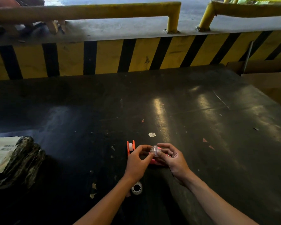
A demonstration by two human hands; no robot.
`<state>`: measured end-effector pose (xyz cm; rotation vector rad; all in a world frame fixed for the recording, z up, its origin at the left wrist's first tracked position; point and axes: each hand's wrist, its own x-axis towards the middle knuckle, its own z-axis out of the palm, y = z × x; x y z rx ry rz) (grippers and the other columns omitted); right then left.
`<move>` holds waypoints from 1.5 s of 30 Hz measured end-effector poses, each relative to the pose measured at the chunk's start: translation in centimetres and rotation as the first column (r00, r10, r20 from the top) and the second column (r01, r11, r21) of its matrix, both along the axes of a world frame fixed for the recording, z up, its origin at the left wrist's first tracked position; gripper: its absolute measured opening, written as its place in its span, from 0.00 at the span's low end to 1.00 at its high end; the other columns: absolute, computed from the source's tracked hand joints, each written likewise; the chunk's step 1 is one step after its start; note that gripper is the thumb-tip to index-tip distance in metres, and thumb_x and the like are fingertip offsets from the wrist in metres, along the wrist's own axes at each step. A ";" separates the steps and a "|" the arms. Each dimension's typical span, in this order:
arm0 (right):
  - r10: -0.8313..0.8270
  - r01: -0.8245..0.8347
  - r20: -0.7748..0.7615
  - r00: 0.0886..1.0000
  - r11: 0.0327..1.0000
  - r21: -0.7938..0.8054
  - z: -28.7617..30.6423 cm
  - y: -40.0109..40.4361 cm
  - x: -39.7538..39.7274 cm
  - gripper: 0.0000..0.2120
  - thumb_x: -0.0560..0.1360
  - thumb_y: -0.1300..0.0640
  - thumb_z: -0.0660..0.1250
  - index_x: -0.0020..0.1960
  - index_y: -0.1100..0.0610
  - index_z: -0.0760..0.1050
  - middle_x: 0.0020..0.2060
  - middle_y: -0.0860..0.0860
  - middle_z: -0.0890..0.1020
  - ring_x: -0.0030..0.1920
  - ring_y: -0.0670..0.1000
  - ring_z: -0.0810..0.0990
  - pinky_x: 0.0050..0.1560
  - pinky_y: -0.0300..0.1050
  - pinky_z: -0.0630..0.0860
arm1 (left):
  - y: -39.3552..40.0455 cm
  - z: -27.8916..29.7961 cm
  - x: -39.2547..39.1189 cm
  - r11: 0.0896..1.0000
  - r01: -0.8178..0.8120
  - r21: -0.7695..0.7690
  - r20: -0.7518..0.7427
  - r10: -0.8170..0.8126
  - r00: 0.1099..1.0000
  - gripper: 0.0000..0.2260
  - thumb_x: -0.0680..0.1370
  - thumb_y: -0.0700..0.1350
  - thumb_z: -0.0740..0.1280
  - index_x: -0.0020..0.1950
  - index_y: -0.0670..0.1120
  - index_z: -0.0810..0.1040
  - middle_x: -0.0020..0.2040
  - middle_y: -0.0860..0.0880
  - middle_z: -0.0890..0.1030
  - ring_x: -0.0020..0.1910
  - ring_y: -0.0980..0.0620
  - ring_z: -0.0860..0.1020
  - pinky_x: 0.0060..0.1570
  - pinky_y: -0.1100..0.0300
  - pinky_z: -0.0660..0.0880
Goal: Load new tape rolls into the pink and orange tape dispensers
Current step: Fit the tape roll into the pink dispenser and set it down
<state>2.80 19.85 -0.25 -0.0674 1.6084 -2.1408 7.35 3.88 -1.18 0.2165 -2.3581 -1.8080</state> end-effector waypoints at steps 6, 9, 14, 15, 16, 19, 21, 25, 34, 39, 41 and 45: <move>0.003 -0.003 0.008 1.000 1.000 -0.013 0.0 0.0 0.1 0.17 0.72 0.64 0.72 0.60 0.63 0.76 0.55 0.64 0.83 0.56 0.65 0.83 0.58 0.66 0.79 | 0.0 0.5 -0.2 0.987 -0.039 -0.156 -0.057 0.030 0.998 0.10 0.75 0.41 0.74 0.56 0.48 0.81 0.49 0.55 0.83 0.50 0.63 0.81 0.48 0.72 0.77; 0.020 -0.019 -0.033 0.999 1.000 0.023 0.2 0.1 0.1 0.13 0.75 0.67 0.69 0.59 0.64 0.76 0.55 0.63 0.83 0.54 0.61 0.85 0.49 0.55 0.84 | -0.3 0.7 -0.3 0.966 -0.022 -0.256 -0.067 0.005 0.998 0.10 0.75 0.42 0.73 0.56 0.48 0.81 0.50 0.54 0.83 0.48 0.61 0.82 0.48 0.69 0.79; 0.045 -0.043 -0.049 0.998 0.998 0.039 0.2 -0.1 -0.1 0.12 0.76 0.69 0.68 0.59 0.65 0.76 0.55 0.64 0.82 0.53 0.59 0.85 0.44 0.45 0.84 | -0.5 1.3 -0.3 0.924 -0.001 -0.383 -0.087 -0.035 0.996 0.11 0.76 0.44 0.72 0.58 0.48 0.81 0.50 0.53 0.83 0.47 0.61 0.81 0.50 0.64 0.81; 0.043 -0.042 -0.042 0.998 0.999 0.033 0.1 -0.1 -0.1 0.12 0.76 0.69 0.68 0.60 0.65 0.76 0.56 0.64 0.82 0.54 0.60 0.85 0.44 0.46 0.84 | -0.4 1.3 -0.3 0.924 -0.005 -0.381 -0.092 -0.032 0.995 0.10 0.76 0.44 0.72 0.58 0.48 0.82 0.51 0.54 0.83 0.48 0.62 0.81 0.51 0.64 0.81; 0.040 -0.039 -0.033 0.999 0.999 0.025 0.2 -0.1 -0.1 0.12 0.76 0.69 0.68 0.60 0.64 0.75 0.56 0.64 0.83 0.54 0.60 0.85 0.45 0.47 0.84 | -0.4 1.4 -0.2 0.926 -0.015 -0.377 -0.102 -0.025 0.994 0.10 0.76 0.45 0.72 0.57 0.48 0.82 0.51 0.54 0.82 0.48 0.62 0.81 0.51 0.64 0.81; 0.045 -0.045 -0.004 0.999 0.999 -0.008 0.2 -0.1 -0.1 0.15 0.75 0.64 0.70 0.60 0.63 0.75 0.55 0.63 0.84 0.55 0.63 0.84 0.55 0.62 0.81 | -0.3 1.4 -0.1 0.936 -0.027 -0.350 -0.118 -0.016 0.993 0.10 0.76 0.46 0.72 0.57 0.48 0.82 0.52 0.55 0.80 0.51 0.61 0.80 0.52 0.65 0.79; 0.033 -0.033 0.009 0.999 0.999 -0.007 0.3 -0.1 -0.1 0.17 0.73 0.63 0.72 0.60 0.63 0.74 0.54 0.64 0.85 0.54 0.65 0.84 0.56 0.66 0.79 | -0.5 1.3 -0.2 0.945 0.011 -0.327 -0.091 -0.043 0.995 0.10 0.76 0.45 0.72 0.57 0.48 0.82 0.53 0.56 0.79 0.53 0.61 0.79 0.54 0.66 0.79; 0.005 -0.005 0.001 1.000 1.000 0.013 0.2 0.1 -0.3 0.17 0.71 0.62 0.74 0.58 0.62 0.75 0.52 0.65 0.84 0.54 0.66 0.84 0.56 0.66 0.80 | -1.0 1.0 -0.5 0.993 0.081 -0.088 0.075 -0.075 0.994 0.11 0.78 0.43 0.70 0.60 0.49 0.79 0.57 0.53 0.81 0.57 0.59 0.80 0.57 0.63 0.79; 0.034 -0.034 -0.015 0.999 0.999 0.006 -0.2 0.7 -0.4 0.13 0.74 0.69 0.70 0.58 0.66 0.75 0.51 0.65 0.84 0.51 0.61 0.86 0.46 0.51 0.85 | -1.2 2.1 -1.4 0.881 -0.019 0.472 0.345 -0.165 0.924 0.13 0.76 0.41 0.72 0.60 0.43 0.79 0.53 0.45 0.85 0.47 0.54 0.85 0.40 0.64 0.79; 0.044 -0.036 -0.075 0.996 0.994 0.105 -0.5 1.1 -0.6 0.13 0.71 0.63 0.74 0.54 0.63 0.79 0.48 0.59 0.87 0.49 0.55 0.87 0.44 0.42 0.83 | -0.9 1.5 -1.7 0.917 0.030 0.399 0.320 -0.170 0.932 0.11 0.76 0.39 0.72 0.57 0.41 0.80 0.53 0.44 0.85 0.52 0.52 0.85 0.48 0.60 0.81; 0.038 -0.025 -0.092 0.995 0.990 0.139 -1.0 1.3 -0.8 0.13 0.70 0.63 0.75 0.53 0.62 0.80 0.47 0.60 0.86 0.49 0.56 0.86 0.45 0.44 0.83 | -0.6 1.3 -1.7 0.933 0.049 0.356 0.310 -0.168 0.936 0.09 0.76 0.39 0.72 0.56 0.43 0.80 0.53 0.45 0.85 0.52 0.52 0.85 0.48 0.60 0.81; 0.050 -0.026 -0.108 0.993 0.977 0.210 -2.0 1.6 -1.2 0.08 0.73 0.68 0.73 0.52 0.61 0.80 0.46 0.61 0.86 0.48 0.56 0.86 0.48 0.46 0.83 | -0.3 0.6 -1.7 0.960 0.076 0.269 0.296 -0.158 0.942 0.08 0.76 0.40 0.72 0.54 0.47 0.80 0.51 0.49 0.85 0.50 0.57 0.84 0.45 0.65 0.80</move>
